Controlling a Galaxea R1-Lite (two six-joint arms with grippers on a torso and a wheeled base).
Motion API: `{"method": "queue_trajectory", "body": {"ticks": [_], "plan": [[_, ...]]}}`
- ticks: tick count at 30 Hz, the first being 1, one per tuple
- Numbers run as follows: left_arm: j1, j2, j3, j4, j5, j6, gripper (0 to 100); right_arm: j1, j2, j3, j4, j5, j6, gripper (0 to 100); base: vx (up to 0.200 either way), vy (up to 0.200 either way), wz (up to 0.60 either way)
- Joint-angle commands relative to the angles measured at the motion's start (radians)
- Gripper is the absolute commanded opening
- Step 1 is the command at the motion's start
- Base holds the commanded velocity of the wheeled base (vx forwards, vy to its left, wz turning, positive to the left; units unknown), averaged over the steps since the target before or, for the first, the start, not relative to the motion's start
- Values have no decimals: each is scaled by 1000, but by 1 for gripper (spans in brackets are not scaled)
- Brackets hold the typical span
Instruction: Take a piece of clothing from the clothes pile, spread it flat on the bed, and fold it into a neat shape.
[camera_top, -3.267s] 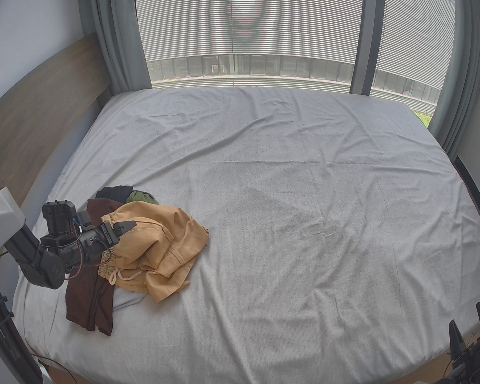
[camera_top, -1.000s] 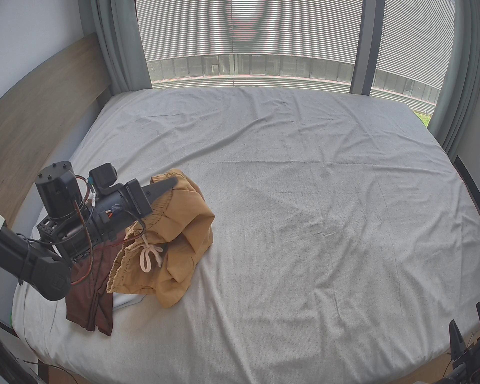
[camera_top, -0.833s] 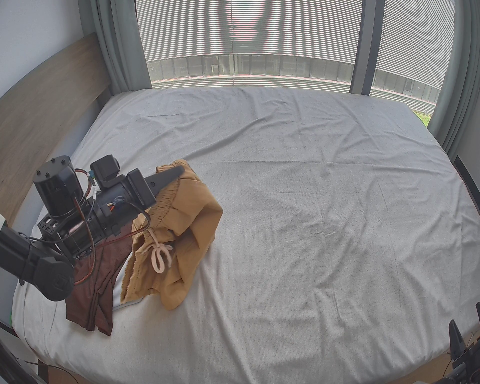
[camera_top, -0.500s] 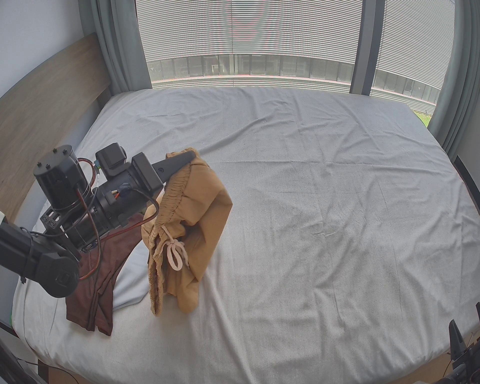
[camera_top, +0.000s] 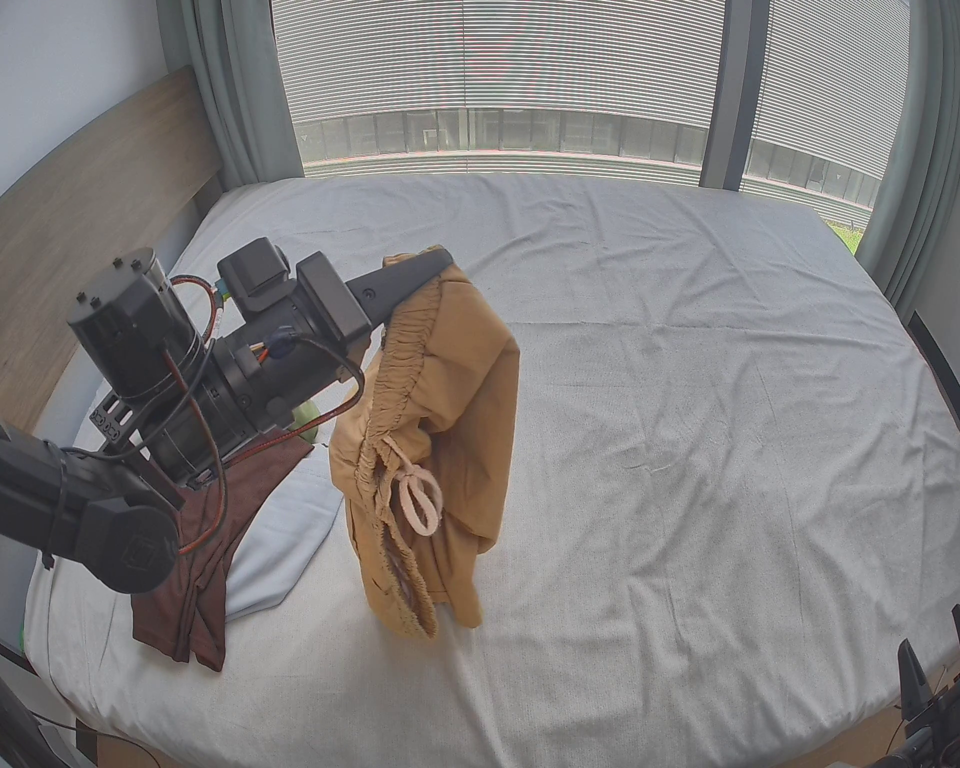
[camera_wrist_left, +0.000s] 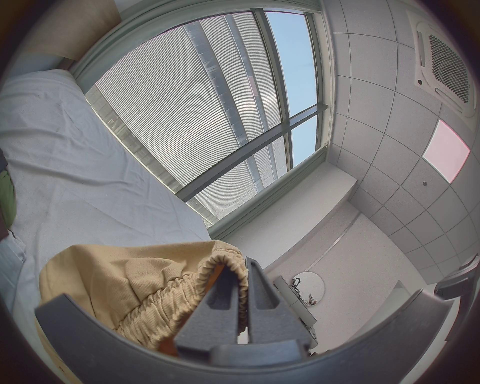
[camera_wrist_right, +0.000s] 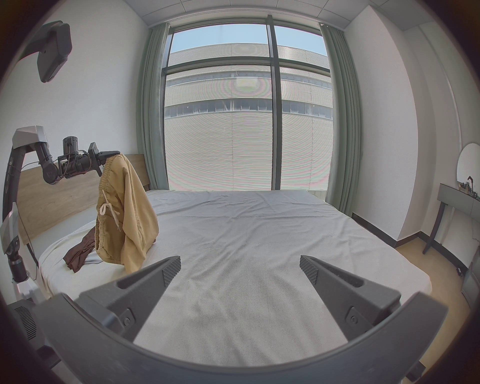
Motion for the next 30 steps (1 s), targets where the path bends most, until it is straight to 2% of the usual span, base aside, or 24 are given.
{"method": "queue_trajectory", "body": {"ticks": [1,4,19,24,25,30], "plan": [[-24,4,-27,3,3,-2,0,1,-16,18,0,0,0,100,0,0,0],[-37,7,-39,5,4,-3,0,-1,-16,18,0,1,0,100,0,0,0],[-161,-3,-166,2,6,-213,0,-1,-16,18,0,0,-2,100,0,0,0],[-141,41,-162,-1,18,-230,0,-1,-16,18,0,1,-2,100,0,0,0],[-104,69,-152,-8,32,-229,0,-1,-16,18,0,0,-2,100,0,0,0],[-46,133,-131,-81,29,-224,0,-1,-16,18,0,1,-2,100,0,0,0]]}}
